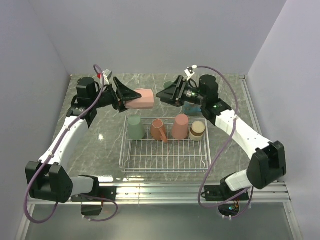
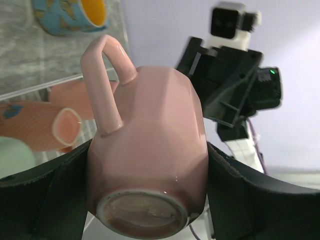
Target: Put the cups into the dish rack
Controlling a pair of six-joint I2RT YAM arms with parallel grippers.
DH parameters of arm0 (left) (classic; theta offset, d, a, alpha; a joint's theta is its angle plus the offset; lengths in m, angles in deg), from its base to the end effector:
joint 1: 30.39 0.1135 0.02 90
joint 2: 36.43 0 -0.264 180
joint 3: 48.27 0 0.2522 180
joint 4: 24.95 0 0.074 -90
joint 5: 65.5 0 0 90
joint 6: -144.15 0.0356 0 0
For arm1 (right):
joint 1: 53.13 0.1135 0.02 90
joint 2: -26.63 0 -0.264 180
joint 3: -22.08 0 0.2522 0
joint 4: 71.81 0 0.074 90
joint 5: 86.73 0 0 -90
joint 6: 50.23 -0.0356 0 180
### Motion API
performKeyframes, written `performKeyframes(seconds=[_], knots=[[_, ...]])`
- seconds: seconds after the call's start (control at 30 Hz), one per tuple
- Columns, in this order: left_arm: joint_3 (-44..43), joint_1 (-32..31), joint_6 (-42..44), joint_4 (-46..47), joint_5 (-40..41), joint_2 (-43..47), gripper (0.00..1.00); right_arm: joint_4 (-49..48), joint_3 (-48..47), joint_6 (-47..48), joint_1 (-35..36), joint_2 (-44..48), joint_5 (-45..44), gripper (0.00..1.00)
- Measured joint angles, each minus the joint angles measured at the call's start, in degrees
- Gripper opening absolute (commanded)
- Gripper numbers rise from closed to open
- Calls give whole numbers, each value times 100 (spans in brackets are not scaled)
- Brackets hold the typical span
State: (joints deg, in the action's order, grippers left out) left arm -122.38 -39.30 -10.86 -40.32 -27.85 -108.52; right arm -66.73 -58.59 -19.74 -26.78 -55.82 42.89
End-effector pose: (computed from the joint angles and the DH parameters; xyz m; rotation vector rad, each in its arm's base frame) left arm 0.2762 -0.0718 0.3515 -0.2458 2.0562 -1.6755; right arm 0.2929 0.1704 0.3553 -0.0392 1.9765 1.6342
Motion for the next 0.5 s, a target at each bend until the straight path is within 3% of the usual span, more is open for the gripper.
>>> performKeyframes(seconds=[0.23,0.5], knots=[[-616,31,1327,-1698,581,42,0,595,260,516,-321,737,-127,64],[-706,31,2542,-3154,1060,444,0,1064,566,811,-737,1078,-179,64]])
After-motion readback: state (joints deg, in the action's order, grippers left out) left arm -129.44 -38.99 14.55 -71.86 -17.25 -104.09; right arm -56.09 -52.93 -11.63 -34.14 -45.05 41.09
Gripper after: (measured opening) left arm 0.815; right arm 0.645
